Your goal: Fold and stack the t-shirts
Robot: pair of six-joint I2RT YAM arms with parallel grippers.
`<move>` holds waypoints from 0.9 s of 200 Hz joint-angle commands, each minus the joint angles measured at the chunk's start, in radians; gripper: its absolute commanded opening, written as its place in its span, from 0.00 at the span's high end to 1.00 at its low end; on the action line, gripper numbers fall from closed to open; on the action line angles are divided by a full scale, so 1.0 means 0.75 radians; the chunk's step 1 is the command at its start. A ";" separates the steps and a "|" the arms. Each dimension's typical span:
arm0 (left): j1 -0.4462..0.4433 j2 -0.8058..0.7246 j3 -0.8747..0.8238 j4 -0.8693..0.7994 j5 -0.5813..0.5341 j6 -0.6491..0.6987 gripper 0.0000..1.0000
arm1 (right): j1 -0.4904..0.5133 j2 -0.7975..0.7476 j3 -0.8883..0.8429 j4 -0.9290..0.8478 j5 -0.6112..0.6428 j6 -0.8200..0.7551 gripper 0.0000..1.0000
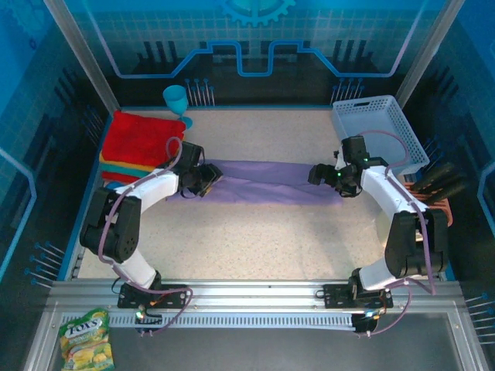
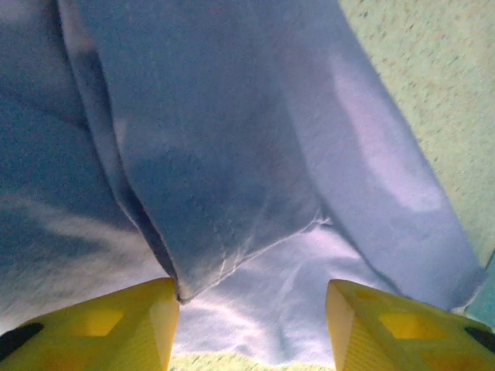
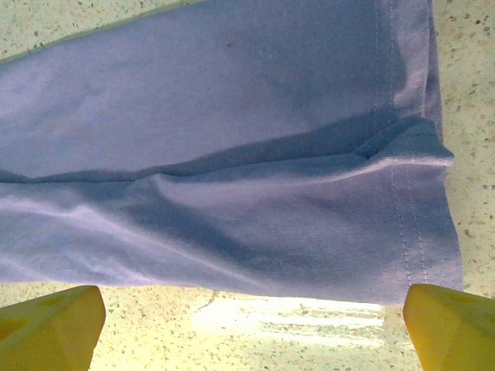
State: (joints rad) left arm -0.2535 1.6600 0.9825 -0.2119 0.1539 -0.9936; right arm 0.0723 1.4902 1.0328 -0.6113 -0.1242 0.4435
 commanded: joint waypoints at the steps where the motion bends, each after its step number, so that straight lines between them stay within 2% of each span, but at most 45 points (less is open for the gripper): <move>1: -0.006 0.041 -0.007 0.083 -0.050 -0.055 0.48 | 0.016 -0.026 -0.015 -0.005 -0.025 0.001 0.00; 54: -0.010 0.092 0.081 0.068 -0.143 -0.006 0.53 | 0.016 -0.012 -0.015 0.003 -0.035 0.002 0.00; 115: -0.012 0.347 0.506 -0.060 -0.186 0.152 0.56 | 0.007 -0.015 -0.008 -0.005 -0.026 -0.008 0.00; 153: -0.010 0.513 0.740 -0.081 -0.124 0.271 0.57 | 0.000 -0.027 -0.007 -0.024 -0.029 -0.020 0.00; 167: -0.009 0.509 0.802 -0.197 -0.117 0.340 0.57 | -0.001 -0.043 -0.006 -0.042 -0.023 -0.032 0.00; 180: -0.007 0.444 0.765 -0.240 -0.144 0.380 0.55 | -0.003 -0.067 -0.014 -0.049 -0.009 -0.045 0.00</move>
State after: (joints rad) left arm -0.2539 2.0396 1.5368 -0.2680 0.0479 -0.8165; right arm 0.0719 1.4868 1.0328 -0.6147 -0.1356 0.4397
